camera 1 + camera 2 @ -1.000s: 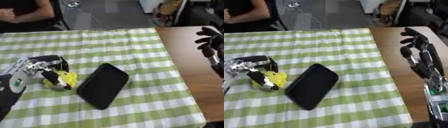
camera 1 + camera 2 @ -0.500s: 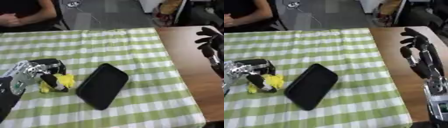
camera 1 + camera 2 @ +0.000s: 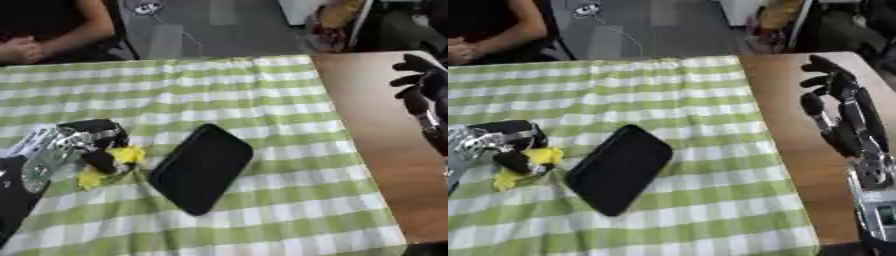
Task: Pick up objects on the table and place them in the box.
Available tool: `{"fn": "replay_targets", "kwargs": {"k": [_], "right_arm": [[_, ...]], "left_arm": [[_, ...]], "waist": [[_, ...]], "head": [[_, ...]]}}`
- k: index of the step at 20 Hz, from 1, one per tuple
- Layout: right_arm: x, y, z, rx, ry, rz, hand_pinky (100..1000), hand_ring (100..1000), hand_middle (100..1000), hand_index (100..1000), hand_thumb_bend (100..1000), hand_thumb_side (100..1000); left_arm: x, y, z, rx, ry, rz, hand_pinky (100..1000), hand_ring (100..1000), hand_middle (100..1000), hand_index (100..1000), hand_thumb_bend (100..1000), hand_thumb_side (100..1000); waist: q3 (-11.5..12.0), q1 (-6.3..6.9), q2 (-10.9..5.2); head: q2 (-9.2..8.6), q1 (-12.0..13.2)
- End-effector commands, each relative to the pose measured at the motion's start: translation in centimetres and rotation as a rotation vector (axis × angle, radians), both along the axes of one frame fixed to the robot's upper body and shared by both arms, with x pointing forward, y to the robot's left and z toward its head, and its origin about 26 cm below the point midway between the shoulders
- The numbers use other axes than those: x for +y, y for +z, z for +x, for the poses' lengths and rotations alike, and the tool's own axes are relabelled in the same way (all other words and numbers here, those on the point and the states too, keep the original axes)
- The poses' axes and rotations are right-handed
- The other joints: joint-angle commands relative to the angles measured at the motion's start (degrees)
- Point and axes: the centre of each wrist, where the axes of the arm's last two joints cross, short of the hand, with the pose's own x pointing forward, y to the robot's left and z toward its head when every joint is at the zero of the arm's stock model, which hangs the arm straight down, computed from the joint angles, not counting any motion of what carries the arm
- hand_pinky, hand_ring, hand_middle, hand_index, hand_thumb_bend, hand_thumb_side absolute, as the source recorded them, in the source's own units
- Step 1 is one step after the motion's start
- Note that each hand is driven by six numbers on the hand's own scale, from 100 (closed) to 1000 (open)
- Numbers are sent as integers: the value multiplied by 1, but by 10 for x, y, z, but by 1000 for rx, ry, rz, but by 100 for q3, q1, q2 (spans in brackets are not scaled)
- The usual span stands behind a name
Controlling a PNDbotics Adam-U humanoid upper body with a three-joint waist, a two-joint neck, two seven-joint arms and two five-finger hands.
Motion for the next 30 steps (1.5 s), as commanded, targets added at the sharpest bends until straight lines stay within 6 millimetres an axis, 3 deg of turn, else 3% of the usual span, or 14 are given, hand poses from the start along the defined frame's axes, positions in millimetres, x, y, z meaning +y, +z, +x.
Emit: {"fn": "replay_targets", "kwargs": {"k": [1, 6, 15, 23, 30], "right_arm": [[-4, 12, 0, -30, -3, -15, 574, 682, 777, 935, 662, 1000], [-5, 11, 0, -28, -4, -15, 574, 682, 777, 936, 662, 1000], [-5, 10, -1, -19, -5, -22, 574, 682, 777, 937, 662, 1000], [-5, 10, 0, -20, -3, -24, 575, 683, 778, 937, 662, 1000], [-4, 10, 0, -17, 4, -26, 575, 683, 778, 938, 663, 1000]], "left_arm": [[5, 13, 2, -87, 35, -16, 100, 100, 165, 296, 100, 479], [6, 23, 2, -60, 9, -26, 100, 100, 148, 277, 100, 507], [12, 84, -1, -42, -54, -5, 100, 100, 100, 209, 100, 523], [0, 91, -2, -45, -76, -7, 100, 100, 100, 209, 100, 526], [-33, 98, 13, -99, -137, -11, 100, 100, 100, 210, 100, 519]], "waist": [[-7, 1, -56], [-11, 3, -63], [-2, 36, -97], [-9, 34, -110], [-14, 22, -115]], "head": [[-38, 44], [-39, 44], [-40, 32], [-54, 35], [-48, 91]]}}
